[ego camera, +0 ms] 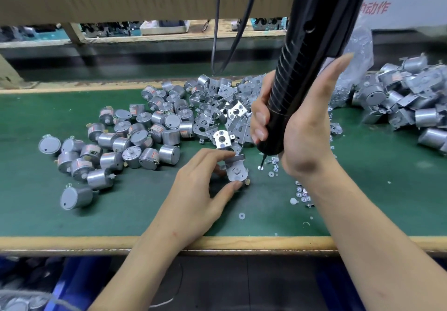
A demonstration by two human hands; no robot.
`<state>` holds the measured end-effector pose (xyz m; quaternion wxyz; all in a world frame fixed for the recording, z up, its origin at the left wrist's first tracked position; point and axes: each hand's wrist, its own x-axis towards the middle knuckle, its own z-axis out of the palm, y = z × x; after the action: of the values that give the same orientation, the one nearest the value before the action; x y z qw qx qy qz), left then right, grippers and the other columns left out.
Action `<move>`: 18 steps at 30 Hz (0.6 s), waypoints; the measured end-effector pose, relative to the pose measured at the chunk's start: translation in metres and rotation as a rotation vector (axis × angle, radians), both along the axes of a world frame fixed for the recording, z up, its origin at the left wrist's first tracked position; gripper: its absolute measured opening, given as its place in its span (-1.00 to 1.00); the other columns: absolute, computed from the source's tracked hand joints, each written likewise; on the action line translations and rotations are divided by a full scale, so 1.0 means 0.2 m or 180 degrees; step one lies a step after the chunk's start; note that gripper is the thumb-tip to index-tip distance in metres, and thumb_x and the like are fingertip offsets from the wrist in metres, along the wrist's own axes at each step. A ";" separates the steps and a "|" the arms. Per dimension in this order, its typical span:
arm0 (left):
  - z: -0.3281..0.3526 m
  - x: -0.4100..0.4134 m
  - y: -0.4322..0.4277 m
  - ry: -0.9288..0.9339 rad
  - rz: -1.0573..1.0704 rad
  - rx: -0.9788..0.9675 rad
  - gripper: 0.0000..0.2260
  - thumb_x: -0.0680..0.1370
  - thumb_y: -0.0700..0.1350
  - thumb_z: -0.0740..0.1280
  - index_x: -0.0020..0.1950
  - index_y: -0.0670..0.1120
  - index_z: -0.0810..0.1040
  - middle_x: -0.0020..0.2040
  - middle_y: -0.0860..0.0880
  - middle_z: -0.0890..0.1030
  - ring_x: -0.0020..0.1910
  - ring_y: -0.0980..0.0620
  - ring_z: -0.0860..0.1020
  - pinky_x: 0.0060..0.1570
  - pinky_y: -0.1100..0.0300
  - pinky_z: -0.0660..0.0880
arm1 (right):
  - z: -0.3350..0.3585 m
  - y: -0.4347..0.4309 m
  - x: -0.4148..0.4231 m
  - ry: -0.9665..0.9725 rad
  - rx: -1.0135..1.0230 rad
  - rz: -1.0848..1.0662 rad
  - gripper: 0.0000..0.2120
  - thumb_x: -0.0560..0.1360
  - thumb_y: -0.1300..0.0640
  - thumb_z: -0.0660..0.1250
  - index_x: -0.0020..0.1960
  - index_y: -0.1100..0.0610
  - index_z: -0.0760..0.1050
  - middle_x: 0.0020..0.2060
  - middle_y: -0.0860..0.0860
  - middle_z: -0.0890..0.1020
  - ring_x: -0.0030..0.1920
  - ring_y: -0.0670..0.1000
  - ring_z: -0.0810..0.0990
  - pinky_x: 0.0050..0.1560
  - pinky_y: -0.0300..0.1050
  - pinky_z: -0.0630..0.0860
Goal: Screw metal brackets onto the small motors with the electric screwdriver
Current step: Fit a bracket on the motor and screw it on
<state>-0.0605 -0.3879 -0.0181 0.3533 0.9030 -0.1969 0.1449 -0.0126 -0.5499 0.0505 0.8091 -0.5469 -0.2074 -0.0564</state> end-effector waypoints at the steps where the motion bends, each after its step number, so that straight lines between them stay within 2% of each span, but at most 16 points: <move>1: 0.00 0.00 0.00 0.0001 -0.0005 -0.0001 -0.64 0.50 -0.09 0.48 0.27 0.00 0.53 0.14 0.16 0.54 0.00 0.23 0.50 -0.09 0.54 0.30 | 0.02 0.01 -0.01 -0.0036 0.0030 0.0050 -0.32 0.45 -0.41 -0.24 -0.27 0.03 0.47 -0.50 -0.01 0.44 -0.56 0.05 0.37 -0.42 -0.13 0.39; 6: 0.00 0.00 -0.01 -0.0049 0.0004 0.0054 -0.66 0.50 -0.09 0.48 0.25 -0.03 0.53 0.10 0.15 0.55 -0.03 0.30 0.50 -0.07 0.55 0.29 | 0.04 0.09 -0.02 0.0071 0.0048 0.0202 -0.30 0.51 -0.35 -0.30 -0.27 0.08 0.43 -0.51 0.00 0.42 -0.56 0.05 0.35 -0.44 -0.13 0.35; 10: 0.01 0.00 -0.01 -0.0099 0.0018 0.0037 -0.66 0.50 -0.11 0.48 0.24 -0.05 0.53 0.00 0.29 0.44 -0.09 0.39 0.47 -0.10 0.57 0.28 | 0.01 0.14 -0.03 0.0196 -0.0028 0.0252 -0.30 0.50 -0.34 -0.29 -0.28 0.10 0.43 -0.52 0.02 0.41 -0.57 0.05 0.34 -0.45 -0.16 0.35; 13: 0.01 0.00 -0.01 -0.0120 0.0007 0.0041 -0.64 0.50 -0.12 0.48 0.26 -0.09 0.54 -0.03 0.24 0.43 -0.12 0.38 0.45 -0.10 0.57 0.28 | -0.01 0.15 -0.03 0.0211 -0.0008 0.0246 -0.31 0.51 -0.34 -0.29 -0.27 0.10 0.42 -0.53 0.03 0.40 -0.57 0.05 0.33 -0.45 -0.15 0.35; 16: 0.01 0.00 -0.01 -0.0136 -0.0005 0.0055 -0.65 0.50 -0.12 0.48 0.26 -0.11 0.54 -0.01 0.16 0.47 -0.12 0.36 0.45 -0.09 0.56 0.28 | -0.02 0.16 -0.03 0.0194 0.0024 0.0253 -0.20 0.47 -0.52 -0.29 -0.28 0.08 0.43 -0.52 0.03 0.40 -0.56 0.05 0.33 -0.44 -0.14 0.35; 18: 0.01 0.00 -0.01 -0.0144 -0.0006 0.0065 -0.65 0.50 -0.11 0.48 0.26 -0.12 0.54 -0.02 0.16 0.46 -0.14 0.37 0.44 -0.09 0.55 0.28 | -0.02 0.16 -0.03 0.0136 0.0038 0.0276 -0.24 0.33 -0.58 -0.11 -0.27 0.08 0.43 -0.52 0.02 0.41 -0.56 0.05 0.33 -0.44 -0.14 0.35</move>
<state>-0.0602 -0.3907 -0.0161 0.3396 0.9029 -0.2071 0.1630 -0.0184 -0.5176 0.0468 0.8183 -0.5336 -0.2133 -0.0109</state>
